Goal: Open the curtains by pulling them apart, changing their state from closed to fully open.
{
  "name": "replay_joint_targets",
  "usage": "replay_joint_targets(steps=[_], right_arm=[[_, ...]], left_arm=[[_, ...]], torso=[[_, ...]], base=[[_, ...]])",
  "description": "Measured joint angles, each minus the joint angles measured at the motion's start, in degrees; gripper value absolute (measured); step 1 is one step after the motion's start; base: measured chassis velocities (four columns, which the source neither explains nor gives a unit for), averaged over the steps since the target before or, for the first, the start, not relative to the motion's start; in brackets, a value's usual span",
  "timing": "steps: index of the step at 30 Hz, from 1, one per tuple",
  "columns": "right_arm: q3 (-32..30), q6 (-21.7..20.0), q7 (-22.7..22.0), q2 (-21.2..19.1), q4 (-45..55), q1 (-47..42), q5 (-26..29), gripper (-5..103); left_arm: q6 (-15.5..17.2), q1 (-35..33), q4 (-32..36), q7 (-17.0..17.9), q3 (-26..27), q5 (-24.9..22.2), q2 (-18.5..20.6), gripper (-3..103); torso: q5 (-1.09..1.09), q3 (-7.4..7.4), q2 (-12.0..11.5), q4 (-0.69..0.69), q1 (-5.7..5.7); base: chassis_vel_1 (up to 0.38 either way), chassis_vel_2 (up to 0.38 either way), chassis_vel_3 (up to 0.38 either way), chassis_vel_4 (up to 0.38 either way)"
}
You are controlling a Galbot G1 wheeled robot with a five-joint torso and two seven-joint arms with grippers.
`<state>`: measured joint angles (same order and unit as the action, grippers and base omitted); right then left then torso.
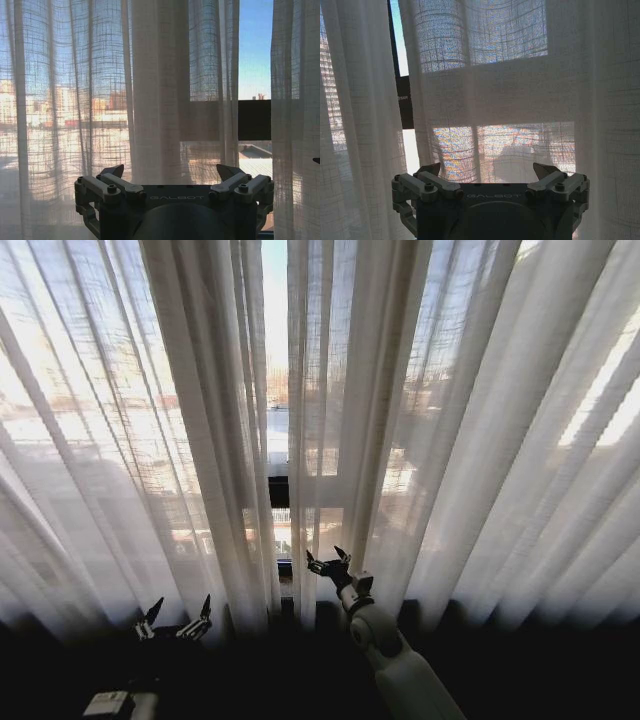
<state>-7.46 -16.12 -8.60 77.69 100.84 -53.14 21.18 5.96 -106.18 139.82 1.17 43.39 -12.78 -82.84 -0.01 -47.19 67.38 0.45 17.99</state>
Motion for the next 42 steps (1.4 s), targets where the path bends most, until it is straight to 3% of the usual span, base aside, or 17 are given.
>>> replay_joint_targets(steps=[17,21,23,26,28,35,38,42], right_arm=[[2.86,0.15,-1.62,3.54,-9.31,7.90,-0.07,101],[3.12,0.42,-2.77,3.96,-10.96,9.71,-0.19,82],[3.13,0.48,-2.86,3.94,-11.07,9.86,-0.20,82],[3.07,0.68,-3.25,3.73,-11.11,10.05,-0.24,65],[3.06,0.71,-3.28,3.69,-11.06,10.04,-0.25,65],[3.03,0.99,-3.53,2.77,-9.88,9.90,-0.20,33],[3.04,1.01,-3.76,2.66,-9.53,9.84,-0.15,28],[3.09,1.02,-4.45,2.54,-8.84,9.71,-0.06,6]], left_arm=[[0.35,-0.27,1.42,0.08,0.02,0.25,-0.83,100],[0.20,-0.05,1.29,0.09,-0.05,0.25,-1.15,100],[0.19,-0.03,1.28,0.09,-0.05,0.25,-1.16,100],[0.07,0.02,1.40,0.09,0.17,0.18,-1.15,100],[0.05,0.02,1.42,0.10,0.20,0.16,-1.15,100],[-0.08,-0.01,1.52,0.10,0.22,0.05,-1.08,100],[-0.13,-0.02,1.52,0.10,0.22,0.02,-1.06,100],[-0.71,-0.23,1.52,0.10,0.30,-0.06,-0.97,100]], torso=[[0.00,0.00,0.00,-0.01,0.00],[0.00,0.00,0.00,-0.01,0.00],[0.00,0.00,0.00,-0.01,0.00],[-0.01,0.00,0.00,-0.01,0.01],[-0.01,0.00,0.00,-0.01,0.00],[-0.01,0.00,0.00,0.00,0.00],[0.00,0.01,0.00,-0.01,0.00],[-0.01,0.00,0.00,-0.01,0.00]], base=[[0.000,0.000,0.000,0.000],[0.000,0.000,0.000,0.000],[0.000,0.000,0.000,0.000],[0.000,0.000,0.000,0.000],[0.000,0.000,0.000,0.000],[0.000,0.000,0.000,0.000],[0.000,0.000,0.000,0.000],[0.000,0.000,0.000,0.000]])
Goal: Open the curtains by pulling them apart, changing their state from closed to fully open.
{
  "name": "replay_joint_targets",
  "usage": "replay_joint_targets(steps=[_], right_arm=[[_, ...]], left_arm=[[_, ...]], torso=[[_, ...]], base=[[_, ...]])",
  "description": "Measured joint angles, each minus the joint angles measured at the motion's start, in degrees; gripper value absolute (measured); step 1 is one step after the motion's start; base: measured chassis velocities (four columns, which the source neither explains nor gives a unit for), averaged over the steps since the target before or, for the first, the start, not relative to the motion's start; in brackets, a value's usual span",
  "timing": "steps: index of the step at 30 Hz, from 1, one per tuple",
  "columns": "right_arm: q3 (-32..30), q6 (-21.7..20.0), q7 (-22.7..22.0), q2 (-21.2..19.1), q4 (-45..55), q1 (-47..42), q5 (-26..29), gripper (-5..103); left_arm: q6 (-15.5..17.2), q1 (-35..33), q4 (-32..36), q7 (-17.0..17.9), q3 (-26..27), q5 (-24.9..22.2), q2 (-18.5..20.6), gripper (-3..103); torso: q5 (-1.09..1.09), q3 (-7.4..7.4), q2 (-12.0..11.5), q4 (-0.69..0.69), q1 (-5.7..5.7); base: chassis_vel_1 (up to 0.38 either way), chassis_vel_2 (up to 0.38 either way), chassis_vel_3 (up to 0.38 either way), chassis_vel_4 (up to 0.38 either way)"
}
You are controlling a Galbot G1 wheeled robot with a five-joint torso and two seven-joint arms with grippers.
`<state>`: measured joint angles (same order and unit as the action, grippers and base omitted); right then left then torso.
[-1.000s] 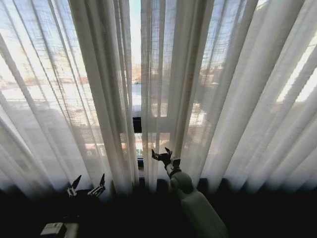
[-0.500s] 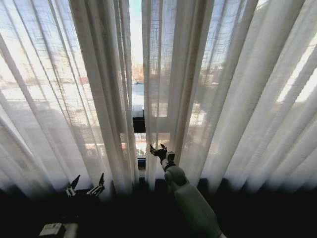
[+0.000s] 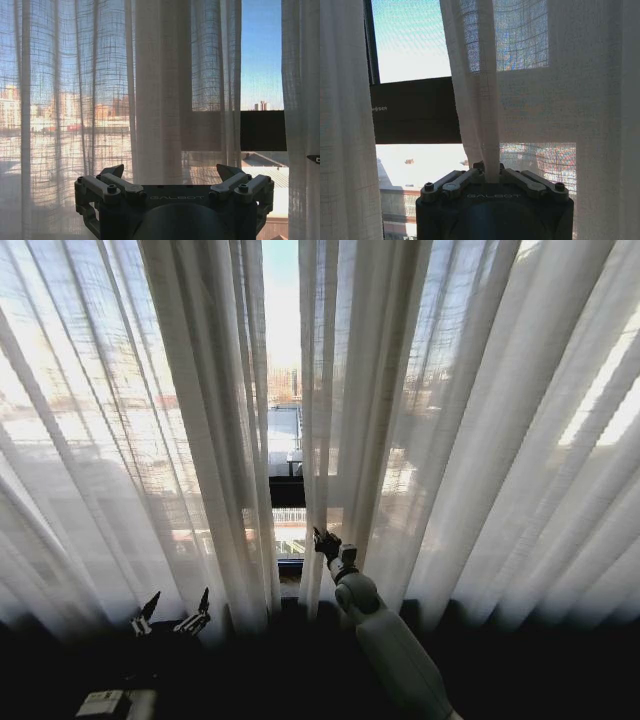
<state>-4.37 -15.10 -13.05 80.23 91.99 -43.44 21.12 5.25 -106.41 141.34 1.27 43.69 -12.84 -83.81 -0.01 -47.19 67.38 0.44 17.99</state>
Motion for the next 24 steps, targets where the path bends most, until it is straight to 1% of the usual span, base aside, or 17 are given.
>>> replay_joint_targets(steps=[2,3,7,15,24], right_arm=[[0.00,0.00,-0.11,-0.02,0.08,0.00,0.01,6],[0.01,0.00,-0.20,-0.05,0.15,0.00,0.02,2],[-0.12,-0.10,-1.11,-0.16,0.39,0.16,0.07,0],[-0.51,-0.57,-2.16,-0.58,0.76,0.22,0.21,0],[-1.79,-1.66,-2.19,-1.68,2.41,-0.78,0.63,0]], left_arm=[[-0.10,-0.02,-0.01,0.00,0.02,-0.01,0.01,100],[-0.22,-0.06,-0.02,0.00,0.05,-0.03,0.01,100],[-0.58,-0.42,-0.03,-0.01,0.24,-0.17,0.03,100],[-1.51,-1.08,-0.04,-0.03,0.83,-0.52,0.08,100],[-1.66,-1.09,-0.08,-0.09,0.79,-0.62,0.13,100]], torso=[[0.00,0.00,0.00,0.00,0.00],[0.00,0.00,0.00,0.00,0.00],[0.00,0.00,0.00,0.00,0.00],[0.00,0.00,0.00,0.00,0.00],[0.00,0.00,0.00,0.00,0.00]], base=[[0.000,0.000,0.000,0.000],[0.000,0.000,0.000,0.000],[0.000,0.000,0.000,0.000],[0.000,0.000,0.000,0.000],[0.000,0.000,0.000,0.000]])
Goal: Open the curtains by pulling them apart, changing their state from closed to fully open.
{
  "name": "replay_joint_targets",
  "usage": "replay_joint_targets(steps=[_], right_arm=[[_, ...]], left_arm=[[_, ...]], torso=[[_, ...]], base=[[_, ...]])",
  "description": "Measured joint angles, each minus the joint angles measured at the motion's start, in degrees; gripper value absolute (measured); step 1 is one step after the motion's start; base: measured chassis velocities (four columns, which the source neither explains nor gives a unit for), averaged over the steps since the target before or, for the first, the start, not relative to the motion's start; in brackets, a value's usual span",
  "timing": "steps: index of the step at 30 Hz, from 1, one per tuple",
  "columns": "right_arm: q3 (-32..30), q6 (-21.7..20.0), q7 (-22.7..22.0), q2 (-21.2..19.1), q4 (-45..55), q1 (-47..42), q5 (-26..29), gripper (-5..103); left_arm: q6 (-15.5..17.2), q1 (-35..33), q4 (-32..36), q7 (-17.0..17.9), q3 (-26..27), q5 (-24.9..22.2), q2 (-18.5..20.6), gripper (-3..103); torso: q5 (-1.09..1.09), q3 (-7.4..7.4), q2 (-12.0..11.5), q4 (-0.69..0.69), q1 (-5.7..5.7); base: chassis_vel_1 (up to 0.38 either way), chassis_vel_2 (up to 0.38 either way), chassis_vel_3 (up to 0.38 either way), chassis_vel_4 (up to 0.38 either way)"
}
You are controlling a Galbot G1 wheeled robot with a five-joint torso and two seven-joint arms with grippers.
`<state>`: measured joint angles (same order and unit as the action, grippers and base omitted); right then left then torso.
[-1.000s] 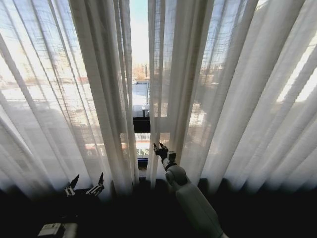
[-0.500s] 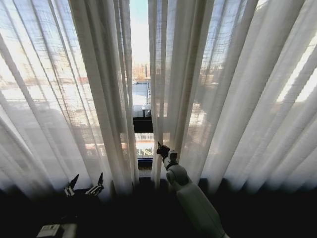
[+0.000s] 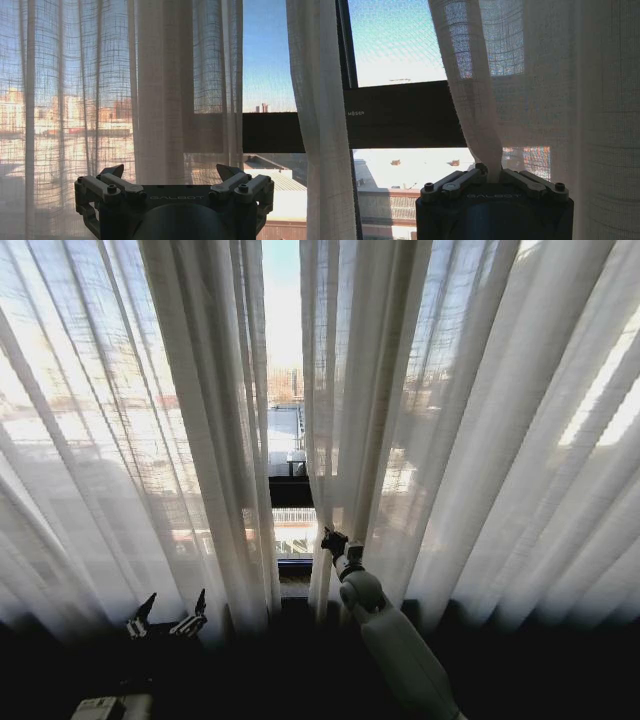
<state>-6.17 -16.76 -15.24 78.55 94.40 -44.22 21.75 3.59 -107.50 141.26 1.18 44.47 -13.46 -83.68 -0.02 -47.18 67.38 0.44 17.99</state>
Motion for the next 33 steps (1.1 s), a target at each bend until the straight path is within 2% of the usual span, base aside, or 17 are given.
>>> replay_joint_targets(steps=[9,16,33], right_arm=[[-1.77,-0.09,0.04,-1.42,2.35,-2.08,0.85,0],[-2.82,-0.09,0.04,-1.86,3.75,-3.04,1.08,0],[-5.56,-0.09,0.11,-3.10,6.69,-5.61,1.49,0]], left_arm=[[-0.02,-0.04,0.39,-0.09,-0.45,0.08,-0.24,100],[-0.29,-0.62,0.82,-0.10,-0.27,0.09,-0.50,100],[-1.88,-2.11,1.72,-0.32,-0.59,0.55,-1.26,100]], torso=[[0.00,0.00,0.00,0.00,0.00],[0.01,0.01,0.00,-0.01,0.00],[-0.01,0.00,0.00,0.02,-0.01]], base=[[-0.056,-0.055,0.047,0.050],[-0.201,-0.194,0.186,0.205],[-0.322,-0.318,0.327,0.318]])
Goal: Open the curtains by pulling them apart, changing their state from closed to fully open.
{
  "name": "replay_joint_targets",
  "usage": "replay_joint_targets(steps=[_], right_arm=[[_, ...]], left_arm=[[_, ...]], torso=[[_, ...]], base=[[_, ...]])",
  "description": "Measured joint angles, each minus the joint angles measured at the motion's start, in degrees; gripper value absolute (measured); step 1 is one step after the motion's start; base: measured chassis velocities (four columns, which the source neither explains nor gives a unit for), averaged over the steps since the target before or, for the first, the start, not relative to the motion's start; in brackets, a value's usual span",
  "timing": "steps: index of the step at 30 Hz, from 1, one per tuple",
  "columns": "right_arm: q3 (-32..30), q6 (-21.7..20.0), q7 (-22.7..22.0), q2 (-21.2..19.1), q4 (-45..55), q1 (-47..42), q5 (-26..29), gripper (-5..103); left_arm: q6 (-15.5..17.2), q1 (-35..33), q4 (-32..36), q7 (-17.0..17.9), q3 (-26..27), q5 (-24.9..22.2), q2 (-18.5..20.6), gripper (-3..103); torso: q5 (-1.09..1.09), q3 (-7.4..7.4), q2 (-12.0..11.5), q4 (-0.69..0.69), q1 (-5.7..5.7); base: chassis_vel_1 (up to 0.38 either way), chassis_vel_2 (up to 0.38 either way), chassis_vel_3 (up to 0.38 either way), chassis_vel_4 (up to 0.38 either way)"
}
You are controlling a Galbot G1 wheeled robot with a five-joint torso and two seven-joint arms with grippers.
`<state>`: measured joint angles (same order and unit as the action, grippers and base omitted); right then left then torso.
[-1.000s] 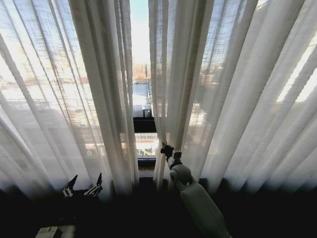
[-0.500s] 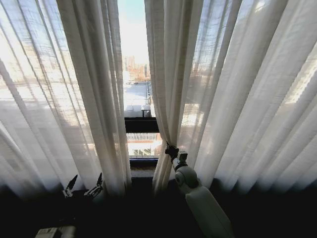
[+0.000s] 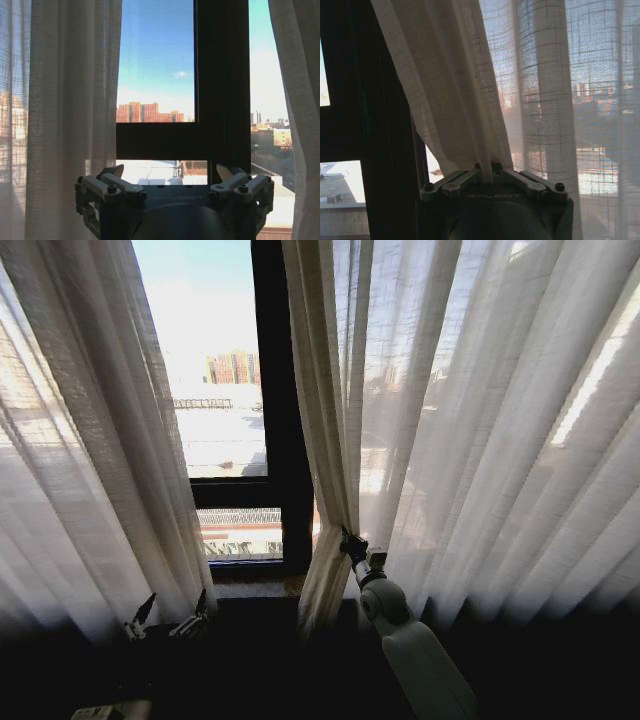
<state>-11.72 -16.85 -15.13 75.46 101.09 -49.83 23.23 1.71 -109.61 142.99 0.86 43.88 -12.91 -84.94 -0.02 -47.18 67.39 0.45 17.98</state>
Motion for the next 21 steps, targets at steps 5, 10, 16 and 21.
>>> replay_joint_targets(steps=[5,10,16,21], right_arm=[[-0.66,-0.01,0.00,-0.24,0.26,-0.17,0.32,0],[-1.32,-0.03,0.04,-0.64,0.41,-0.46,0.46,0],[-1.81,-0.05,0.08,-0.79,0.47,-0.84,0.47,0],[-1.94,-0.06,0.11,-0.86,0.64,-0.94,0.48,0]], left_arm=[[-0.05,-0.06,0.00,0.00,0.02,0.02,0.03,100],[-0.09,-0.02,-0.05,-0.01,-0.13,0.05,0.10,100],[-0.08,0.11,-0.17,-0.03,-0.17,0.05,0.38,100],[-0.09,0.15,-0.19,-0.03,-0.18,0.05,0.43,100]], torso=[[0.01,0.00,0.00,-0.02,0.00],[0.01,0.00,0.00,-0.02,0.01],[0.02,0.00,0.00,-0.02,0.01],[0.02,0.00,0.00,-0.03,0.00]], base=[[-0.356,-0.359,0.355,0.352],[-0.342,-0.347,0.364,0.328],[-0.353,-0.356,0.367,0.347],[-0.356,-0.363,0.341,0.358]])
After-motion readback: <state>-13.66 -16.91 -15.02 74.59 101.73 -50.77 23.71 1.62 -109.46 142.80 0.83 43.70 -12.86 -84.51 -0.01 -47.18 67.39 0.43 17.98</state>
